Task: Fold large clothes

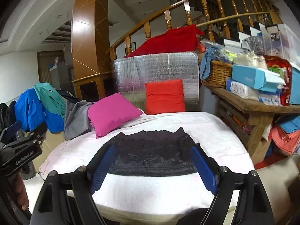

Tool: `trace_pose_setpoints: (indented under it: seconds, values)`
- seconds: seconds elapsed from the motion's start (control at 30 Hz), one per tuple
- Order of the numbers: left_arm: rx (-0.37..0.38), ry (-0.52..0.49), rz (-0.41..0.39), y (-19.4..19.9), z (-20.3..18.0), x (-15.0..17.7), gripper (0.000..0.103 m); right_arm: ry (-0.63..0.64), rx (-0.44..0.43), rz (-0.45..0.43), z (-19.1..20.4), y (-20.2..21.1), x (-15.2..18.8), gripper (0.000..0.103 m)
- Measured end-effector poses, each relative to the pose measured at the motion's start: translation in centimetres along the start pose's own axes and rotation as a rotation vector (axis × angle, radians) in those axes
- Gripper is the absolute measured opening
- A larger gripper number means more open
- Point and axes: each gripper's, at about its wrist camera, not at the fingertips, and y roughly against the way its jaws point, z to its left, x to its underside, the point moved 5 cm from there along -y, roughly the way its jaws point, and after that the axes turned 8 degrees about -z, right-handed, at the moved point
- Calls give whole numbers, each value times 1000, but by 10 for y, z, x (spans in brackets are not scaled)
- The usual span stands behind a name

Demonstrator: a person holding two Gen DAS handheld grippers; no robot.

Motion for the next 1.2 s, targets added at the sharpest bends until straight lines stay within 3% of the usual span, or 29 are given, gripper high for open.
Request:
trace_pose_setpoints:
  seconds: [0.33, 1.2]
  values:
    - [-11, 18, -13, 19, 2, -12, 98, -19, 7, -3, 12, 33, -7, 86]
    - [-32, 20, -54, 48, 15, -19, 101, -36, 36, 19, 21, 26, -7, 87]
